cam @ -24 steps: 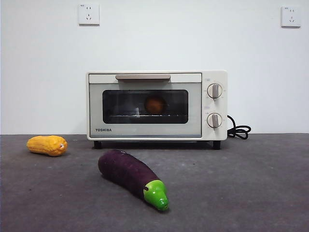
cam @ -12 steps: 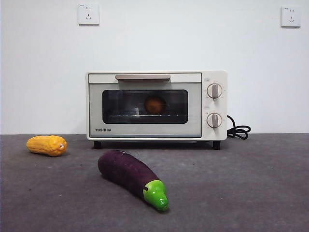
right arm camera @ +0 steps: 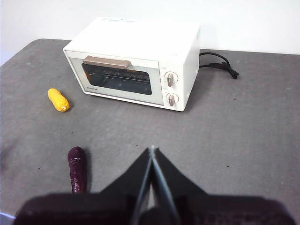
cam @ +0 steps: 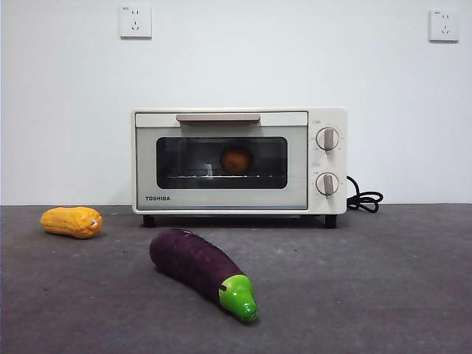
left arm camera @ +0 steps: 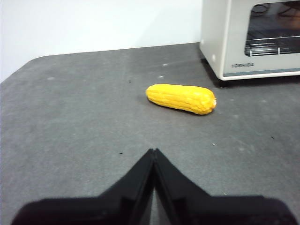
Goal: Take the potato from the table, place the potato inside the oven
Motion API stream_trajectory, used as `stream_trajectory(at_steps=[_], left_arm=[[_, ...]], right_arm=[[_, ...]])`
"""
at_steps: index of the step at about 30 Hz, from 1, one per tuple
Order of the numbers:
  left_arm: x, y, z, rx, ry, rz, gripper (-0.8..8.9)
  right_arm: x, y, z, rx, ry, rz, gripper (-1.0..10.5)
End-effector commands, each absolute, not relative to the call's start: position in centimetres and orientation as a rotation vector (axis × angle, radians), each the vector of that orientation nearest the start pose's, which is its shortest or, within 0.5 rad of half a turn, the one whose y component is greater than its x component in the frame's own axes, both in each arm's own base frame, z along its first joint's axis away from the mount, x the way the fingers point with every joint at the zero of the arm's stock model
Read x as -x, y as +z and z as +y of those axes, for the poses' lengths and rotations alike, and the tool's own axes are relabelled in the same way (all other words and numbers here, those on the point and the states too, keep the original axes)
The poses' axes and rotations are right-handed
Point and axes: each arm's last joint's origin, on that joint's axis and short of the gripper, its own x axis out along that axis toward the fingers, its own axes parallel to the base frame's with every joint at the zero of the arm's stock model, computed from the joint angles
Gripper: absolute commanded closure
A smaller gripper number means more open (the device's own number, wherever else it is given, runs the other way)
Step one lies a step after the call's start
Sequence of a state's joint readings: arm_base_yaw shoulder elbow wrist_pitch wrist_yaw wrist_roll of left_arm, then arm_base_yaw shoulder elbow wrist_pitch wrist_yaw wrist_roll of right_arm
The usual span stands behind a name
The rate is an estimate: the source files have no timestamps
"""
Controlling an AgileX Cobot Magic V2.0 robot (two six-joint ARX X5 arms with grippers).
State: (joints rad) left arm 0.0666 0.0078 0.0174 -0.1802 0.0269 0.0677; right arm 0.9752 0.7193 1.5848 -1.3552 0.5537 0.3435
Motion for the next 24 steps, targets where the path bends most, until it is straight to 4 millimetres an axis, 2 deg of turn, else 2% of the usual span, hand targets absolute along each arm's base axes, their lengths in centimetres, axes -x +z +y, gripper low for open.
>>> stream_trajectory(at_steps=[1, 24], left_arm=[[-9.59, 14.88, 0.46, -0.076, 0.024, 0.174, 8.17], [-9.63, 14.96, 0.31, -0.072, 0.008, 0.165, 8.17]], right_arm=[[-2.07, 45.72, 0.33, 0.030, 0.340, 0.432, 9.4], [-2.07, 45.72, 0.33, 0.030, 0.340, 0.432, 9.4]])
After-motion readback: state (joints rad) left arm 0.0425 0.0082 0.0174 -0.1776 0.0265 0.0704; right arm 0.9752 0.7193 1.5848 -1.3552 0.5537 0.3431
